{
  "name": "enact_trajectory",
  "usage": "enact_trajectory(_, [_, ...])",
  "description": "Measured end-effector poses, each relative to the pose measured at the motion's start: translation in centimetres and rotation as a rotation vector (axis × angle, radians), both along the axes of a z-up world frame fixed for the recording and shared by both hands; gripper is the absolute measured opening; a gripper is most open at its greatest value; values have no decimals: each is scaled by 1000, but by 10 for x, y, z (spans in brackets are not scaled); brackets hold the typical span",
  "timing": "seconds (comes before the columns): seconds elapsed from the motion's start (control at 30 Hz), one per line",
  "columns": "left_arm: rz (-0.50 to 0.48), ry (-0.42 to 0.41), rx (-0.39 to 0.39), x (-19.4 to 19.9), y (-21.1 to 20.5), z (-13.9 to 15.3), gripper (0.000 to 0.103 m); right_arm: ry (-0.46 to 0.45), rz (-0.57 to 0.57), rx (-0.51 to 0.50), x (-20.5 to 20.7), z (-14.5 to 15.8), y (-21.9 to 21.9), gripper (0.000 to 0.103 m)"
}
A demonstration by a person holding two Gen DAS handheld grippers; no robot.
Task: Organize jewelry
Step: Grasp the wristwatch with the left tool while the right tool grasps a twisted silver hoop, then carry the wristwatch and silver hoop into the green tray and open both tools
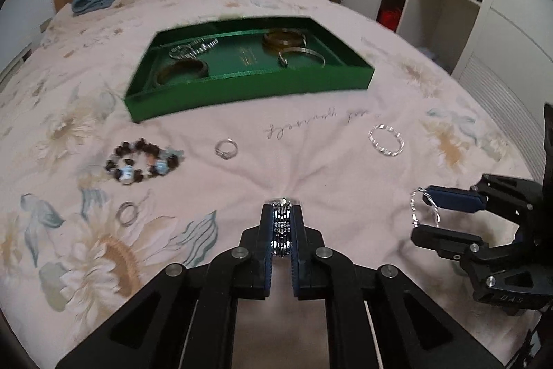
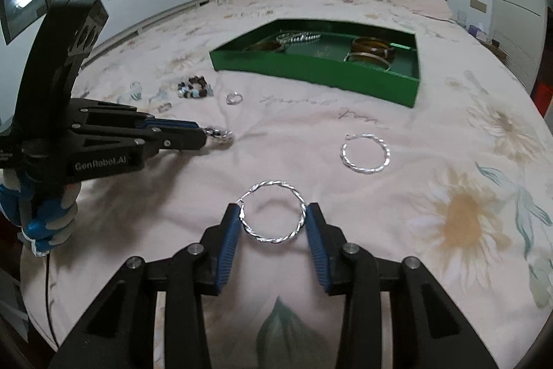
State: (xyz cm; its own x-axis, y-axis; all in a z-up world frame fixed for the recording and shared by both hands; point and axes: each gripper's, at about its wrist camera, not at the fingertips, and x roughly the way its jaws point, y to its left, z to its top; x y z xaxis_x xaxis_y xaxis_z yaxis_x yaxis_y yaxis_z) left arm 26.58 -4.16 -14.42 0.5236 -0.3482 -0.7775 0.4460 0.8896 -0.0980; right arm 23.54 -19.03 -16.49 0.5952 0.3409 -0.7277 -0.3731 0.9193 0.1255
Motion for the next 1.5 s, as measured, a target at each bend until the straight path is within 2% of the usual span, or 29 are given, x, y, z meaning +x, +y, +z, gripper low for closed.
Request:
enact_trajectory(0.17, [35,-29,-48,-5,13,27,8,-46,-24,15,-13,24,-4,36])
enact_trajectory(0.33, [63,-64,-78,9,17,52,8,-98,-45,17,-2,51,-9,36])
enact_trajectory(0.47, [88,-84,-94,43,13,73,8,-139,-76,25,35,73,-16,36])
enact_trajectory(0.57, [99,-81,-92,78,5,78,8,-151,-106,26,74,82,-18,36])
enact_trajectory(0.67, [108,-53,-85,110,-5,71,8,-134,-129,21,116,79,-19,36])
enact_trajectory(0.8, [100,-19,-49,150,-27,50,8,-72,-149,-5,170,55,-21,36])
enact_trajectory(1.0, [110,36,-11,196,-49,17,8,14,-156,-29,223,24,-24,37])
enact_trajectory(1.33, [142,109,-6,218,-49,-17,8,66,-95,-143,247,-6,-18,37])
enact_trajectory(1.5, [153,110,-14,217,-46,-18,8,64,-84,-165,247,-7,-16,38])
